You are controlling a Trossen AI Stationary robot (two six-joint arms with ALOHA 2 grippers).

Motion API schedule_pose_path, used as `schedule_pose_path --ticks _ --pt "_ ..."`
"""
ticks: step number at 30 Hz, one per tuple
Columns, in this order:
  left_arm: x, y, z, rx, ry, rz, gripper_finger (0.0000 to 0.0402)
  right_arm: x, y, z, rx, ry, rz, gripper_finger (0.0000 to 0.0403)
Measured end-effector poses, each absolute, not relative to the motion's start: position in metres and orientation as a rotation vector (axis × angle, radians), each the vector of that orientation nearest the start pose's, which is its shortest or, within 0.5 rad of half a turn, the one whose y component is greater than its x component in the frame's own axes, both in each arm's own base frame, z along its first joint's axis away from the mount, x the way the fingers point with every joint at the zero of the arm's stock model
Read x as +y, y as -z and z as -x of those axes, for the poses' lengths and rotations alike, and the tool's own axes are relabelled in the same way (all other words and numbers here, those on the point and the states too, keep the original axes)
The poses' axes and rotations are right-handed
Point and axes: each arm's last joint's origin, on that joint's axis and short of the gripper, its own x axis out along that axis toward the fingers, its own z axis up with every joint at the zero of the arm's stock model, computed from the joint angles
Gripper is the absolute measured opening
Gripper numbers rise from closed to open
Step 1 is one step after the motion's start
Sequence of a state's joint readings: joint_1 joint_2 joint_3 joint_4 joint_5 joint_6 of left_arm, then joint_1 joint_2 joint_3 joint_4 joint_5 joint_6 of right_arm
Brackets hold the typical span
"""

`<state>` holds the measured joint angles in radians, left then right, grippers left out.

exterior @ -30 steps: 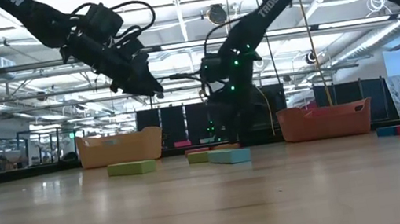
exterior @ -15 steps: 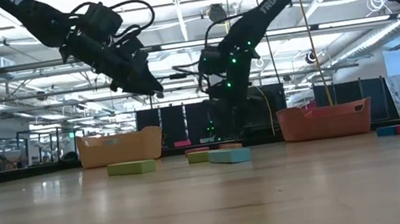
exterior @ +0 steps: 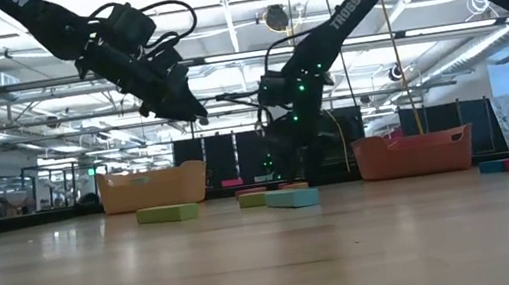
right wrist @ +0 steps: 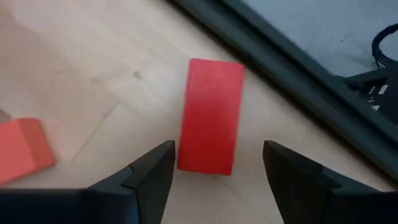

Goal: Sort blocks by size
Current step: Put the large red block into the blue bin

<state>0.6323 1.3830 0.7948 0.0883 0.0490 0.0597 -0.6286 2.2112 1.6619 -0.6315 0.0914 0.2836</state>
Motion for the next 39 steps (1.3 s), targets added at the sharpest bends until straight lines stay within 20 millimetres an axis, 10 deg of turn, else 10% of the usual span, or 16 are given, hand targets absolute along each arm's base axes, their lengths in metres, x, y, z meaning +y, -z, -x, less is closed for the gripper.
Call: schedule_pose_path --ticks 22,39 --pt "0.170 -0.231 -0.239 0.484 -0.555 0.135 0.0257 -0.279 -0.147 -0.362 1.179 0.688 -0.585 0.0108" --pt "0.147 -0.232 -0.252 0.517 -0.534 0.014 0.0257 -0.205 -0.194 -0.375 1.186 0.476 -0.326 0.0108"
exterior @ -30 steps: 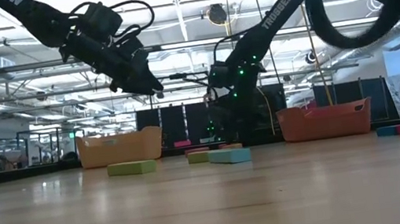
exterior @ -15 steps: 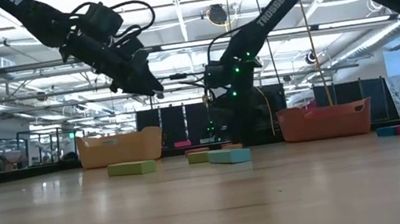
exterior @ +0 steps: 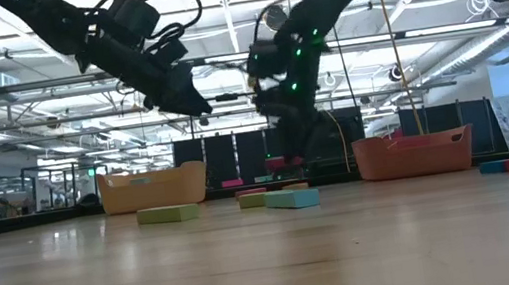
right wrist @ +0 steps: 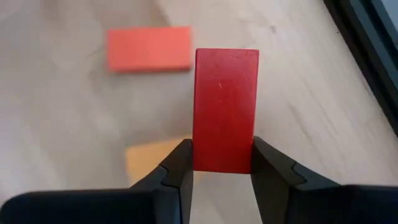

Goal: Sort blocks by size
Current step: Put the large red block into the blue bin

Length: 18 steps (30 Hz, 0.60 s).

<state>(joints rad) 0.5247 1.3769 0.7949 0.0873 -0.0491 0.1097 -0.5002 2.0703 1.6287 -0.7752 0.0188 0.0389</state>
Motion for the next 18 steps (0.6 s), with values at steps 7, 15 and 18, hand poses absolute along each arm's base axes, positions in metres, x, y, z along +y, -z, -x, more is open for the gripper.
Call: schedule_pose_path --ticks 7,15,18 --pt "0.135 -0.233 -0.256 0.507 -0.446 0.108 0.0257 -0.161 -0.210 -0.356 1.143 0.543 -0.133 0.0108" --pt "0.122 -0.234 -0.263 0.478 -0.394 0.197 0.0257 -0.116 -0.209 -0.336 1.025 0.564 -0.084 0.0108" --pt "0.115 -0.233 -0.266 0.474 -0.380 0.234 0.0257 -0.101 -0.206 -0.336 0.988 0.552 -0.054 0.0108"
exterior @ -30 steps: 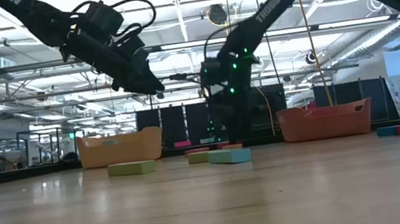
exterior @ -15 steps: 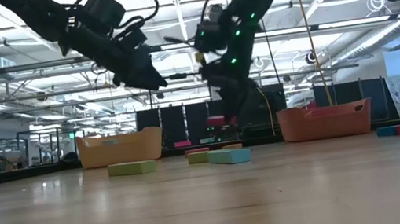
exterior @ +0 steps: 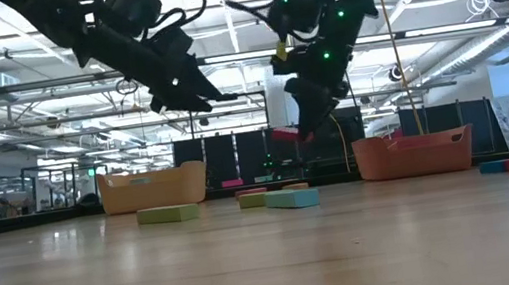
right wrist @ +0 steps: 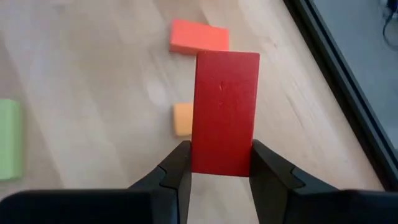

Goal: Sort blocks by size
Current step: Put the large red block into the blue bin

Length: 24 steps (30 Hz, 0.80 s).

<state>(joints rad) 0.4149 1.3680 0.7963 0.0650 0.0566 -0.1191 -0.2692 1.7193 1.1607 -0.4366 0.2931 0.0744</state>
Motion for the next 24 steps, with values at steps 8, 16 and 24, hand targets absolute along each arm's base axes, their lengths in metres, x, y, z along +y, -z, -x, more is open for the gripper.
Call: schedule_pose_path --ticks 8,16,24 --pt "0.093 -0.231 -0.275 0.485 -0.315 0.284 0.0257 -0.065 -0.196 -0.353 0.913 0.462 0.063 0.0108" --pt "0.079 -0.229 -0.279 0.489 -0.310 0.440 0.0257 -0.034 -0.198 -0.360 0.865 0.554 0.212 0.0108" --pt "0.065 -0.227 -0.282 0.499 -0.292 0.505 0.0257 -0.020 -0.198 -0.361 0.857 0.536 0.246 0.0108"
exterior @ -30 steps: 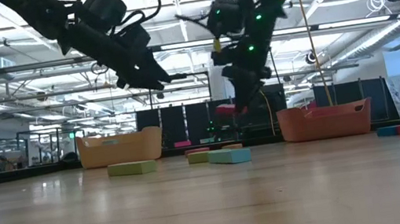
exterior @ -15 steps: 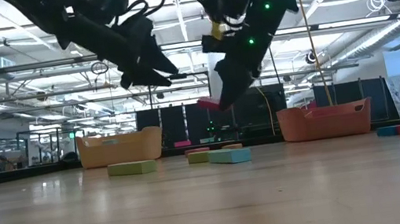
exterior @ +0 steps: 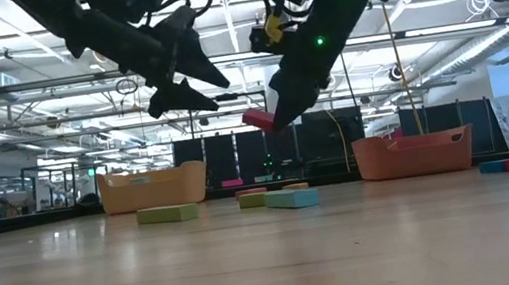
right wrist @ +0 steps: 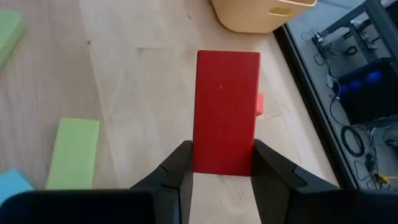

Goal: Sort blocks by size
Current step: Put the large red block into the blue bin

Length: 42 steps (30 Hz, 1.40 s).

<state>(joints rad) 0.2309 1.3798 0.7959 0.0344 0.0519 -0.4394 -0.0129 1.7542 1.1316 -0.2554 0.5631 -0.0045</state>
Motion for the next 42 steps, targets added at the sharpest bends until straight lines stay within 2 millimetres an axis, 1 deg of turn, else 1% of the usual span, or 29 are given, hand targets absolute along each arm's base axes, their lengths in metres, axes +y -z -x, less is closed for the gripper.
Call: schedule_pose_path --ticks 4,6,10,14,19,28,32,39,42 --pt "0.056 -0.222 -0.288 0.519 -0.263 0.498 0.0257 -0.016 -0.199 -0.361 0.844 0.590 0.274 0.0108" --pt "0.054 -0.217 -0.291 0.535 -0.257 0.496 0.0257 -0.016 -0.199 -0.361 0.842 0.590 0.274 0.0108" --pt "0.052 -0.210 -0.294 0.561 -0.266 0.520 0.0257 -0.015 -0.199 -0.361 0.839 0.589 0.271 0.0108" --pt "0.054 -0.205 -0.295 0.569 -0.312 0.507 0.0257 -0.012 -0.199 -0.361 0.836 0.586 0.270 0.0108" --pt "0.055 -0.205 -0.295 0.556 -0.355 0.490 0.0257 -0.008 -0.199 -0.360 0.834 0.615 0.303 0.0108" --pt "0.055 -0.211 -0.299 0.484 -0.338 0.491 0.0257 -0.009 -0.194 -0.358 0.814 0.649 0.331 0.0108" --pt "0.055 -0.214 -0.301 0.448 -0.342 0.534 0.0257 -0.004 -0.197 -0.361 0.779 0.660 0.378 0.0108" --pt "0.059 -0.214 -0.300 0.438 -0.353 0.568 0.0257 0.004 -0.199 -0.362 0.763 0.646 0.434 0.0108" --pt "0.060 -0.214 -0.300 0.435 -0.351 0.552 0.0257 0.006 -0.199 -0.363 0.765 0.632 0.446 0.0108"
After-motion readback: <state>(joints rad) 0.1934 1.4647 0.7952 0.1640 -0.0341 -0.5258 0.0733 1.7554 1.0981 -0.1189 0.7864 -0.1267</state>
